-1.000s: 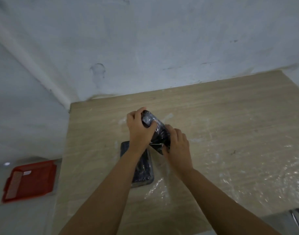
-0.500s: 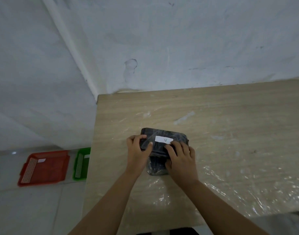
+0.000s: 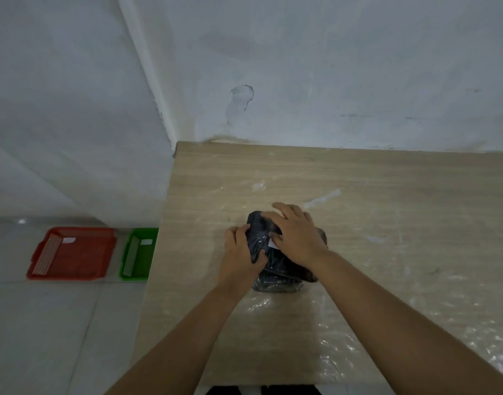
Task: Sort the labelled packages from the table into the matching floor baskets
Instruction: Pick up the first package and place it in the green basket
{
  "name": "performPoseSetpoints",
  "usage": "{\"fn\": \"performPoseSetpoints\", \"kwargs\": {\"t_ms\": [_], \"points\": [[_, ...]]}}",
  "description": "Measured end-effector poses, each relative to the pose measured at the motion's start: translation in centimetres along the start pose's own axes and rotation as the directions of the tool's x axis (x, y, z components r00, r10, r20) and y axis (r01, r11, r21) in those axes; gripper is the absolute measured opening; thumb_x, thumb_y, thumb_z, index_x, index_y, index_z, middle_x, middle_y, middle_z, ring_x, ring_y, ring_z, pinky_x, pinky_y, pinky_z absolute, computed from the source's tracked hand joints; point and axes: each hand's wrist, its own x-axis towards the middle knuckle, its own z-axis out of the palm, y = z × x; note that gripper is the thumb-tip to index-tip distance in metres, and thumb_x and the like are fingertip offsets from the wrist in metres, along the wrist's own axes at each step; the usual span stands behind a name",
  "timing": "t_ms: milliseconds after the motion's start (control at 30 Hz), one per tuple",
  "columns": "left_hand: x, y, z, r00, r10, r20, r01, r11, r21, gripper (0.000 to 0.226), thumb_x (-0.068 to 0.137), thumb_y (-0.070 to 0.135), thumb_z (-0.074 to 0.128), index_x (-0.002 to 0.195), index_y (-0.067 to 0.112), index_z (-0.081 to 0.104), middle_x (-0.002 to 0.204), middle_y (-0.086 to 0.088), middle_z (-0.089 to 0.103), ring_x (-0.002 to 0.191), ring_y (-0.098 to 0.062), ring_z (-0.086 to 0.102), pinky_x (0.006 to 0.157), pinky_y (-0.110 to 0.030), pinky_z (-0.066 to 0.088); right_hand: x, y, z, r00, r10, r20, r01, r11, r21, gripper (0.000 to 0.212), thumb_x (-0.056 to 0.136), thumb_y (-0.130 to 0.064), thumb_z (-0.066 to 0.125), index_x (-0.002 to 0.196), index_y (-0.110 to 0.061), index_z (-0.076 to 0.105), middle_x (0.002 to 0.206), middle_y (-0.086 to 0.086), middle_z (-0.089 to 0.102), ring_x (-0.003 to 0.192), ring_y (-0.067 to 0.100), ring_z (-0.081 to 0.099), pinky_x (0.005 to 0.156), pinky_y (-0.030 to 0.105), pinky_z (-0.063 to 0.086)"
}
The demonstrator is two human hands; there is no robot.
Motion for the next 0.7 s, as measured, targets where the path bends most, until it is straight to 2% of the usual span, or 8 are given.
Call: {"fn": "performPoseSetpoints", "kwargs": {"t_ms": [100,200,267,333,433,533,600,700], "points": [[0.0,0.3,0.4,0.998,-0.03,-0.059,0.03,1.0,0.004,0.06,0.082,0.018,0.058,0.133,0.013,0.027,0.128,-0.007,0.03,0.101,-0.008,0.04,0.084,-0.017,0.039,3.2,0.1,-0.1,0.96,-0.114,0.255,0.085,0.989,0.12,0.044,0.094,-0.016,0.045,0.134,-0.035,0.042,0.152,0.001,0.028,0.133,0.029,0.029,0.107,0.047,0.03],[0.3,0.6,0.7,0.994,-0.04,-0.098,0.044,0.998,0.039,0.056,0.083,0.018,0.055,0.132,0.012,0.03,0.129,-0.009,0.031,0.108,-0.015,0.042,0.086,-0.022,0.041,4.9,0.8,-0.2,0.942,-0.128,0.312,0.06,0.974,0.218,0.046,0.091,-0.01,0.052,0.13,-0.033,0.048,0.142,0.007,0.036,0.122,0.032,0.039,0.098,0.046,0.038],[0.5,1.1,1.0,0.99,-0.042,-0.134,0.055,0.994,0.096,0.051,0.084,0.019,0.054,0.13,0.01,0.034,0.129,-0.012,0.033,0.115,-0.022,0.04,0.09,-0.029,0.044,5.3,1.7,-0.6,0.947,-0.103,0.305,0.012,0.958,0.286,0.051,0.087,-0.009,0.057,0.131,-0.034,0.047,0.132,0.011,0.037,0.117,0.032,0.04,0.1,0.045,0.038],[0.8,1.9,1.4,0.983,-0.062,-0.173,0.083,0.99,0.112,0.044,0.086,0.019,0.052,0.127,0.011,0.038,0.13,-0.013,0.033,0.119,-0.025,0.038,0.095,-0.033,0.043,5.3,2.8,-1.1,0.954,-0.039,0.297,-0.077,0.926,0.369,0.055,0.086,-0.014,0.059,0.133,-0.036,0.042,0.124,0.012,0.033,0.114,0.031,0.04,0.103,0.038,0.036],[1.0,3.1,2.0,0.984,-0.054,-0.168,0.081,0.984,0.156,0.035,0.09,0.021,0.048,0.124,0.014,0.043,0.131,-0.011,0.034,0.121,-0.023,0.036,0.095,-0.028,0.037,4.9,4.6,-1.6,0.946,0.159,0.282,-0.286,0.817,0.501,0.055,0.085,-0.028,0.062,0.134,-0.03,0.038,0.126,0.012,0.026,0.109,0.031,0.044,0.095,0.029,0.036],[0.7,3.8,2.3,0.993,0.012,-0.114,0.022,0.955,0.295,0.037,0.091,0.024,0.046,0.126,0.011,0.045,0.132,-0.011,0.04,0.124,-0.024,0.039,0.101,-0.033,0.037,3.8,5.9,-1.2,0.887,0.39,0.246,-0.458,0.684,0.568,0.052,0.08,-0.036,0.066,0.122,-0.021,0.041,0.118,0.011,0.029,0.084,0.023,0.052,0.085,0.031,0.048],[0.4,3.8,2.4,0.997,0.048,-0.053,-0.022,0.912,0.409,0.043,0.092,0.03,0.044,0.131,0.011,0.041,0.139,-0.01,0.04,0.132,-0.025,0.034,0.113,-0.039,0.026,2.9,6.0,-0.6,0.854,0.471,0.222,-0.504,0.642,0.578,0.05,0.077,-0.038,0.067,0.116,-0.019,0.04,0.111,0.008,0.03,0.072,0.017,0.05,0.076,0.035,0.051],[-0.1,3.4,2.4,0.998,0.063,0.016,-0.062,0.853,0.518,0.055,0.093,0.043,0.034,0.14,0.014,0.029,0.151,-0.007,0.027,0.143,-0.023,0.015,0.116,-0.037,-0.002,1.6,5.9,0.2,0.842,0.524,0.129,-0.495,0.656,0.57,0.052,0.077,-0.04,0.067,0.114,-0.014,0.041,0.111,0.006,0.036,0.078,0.018,0.048,0.07,0.033,0.04]]}}
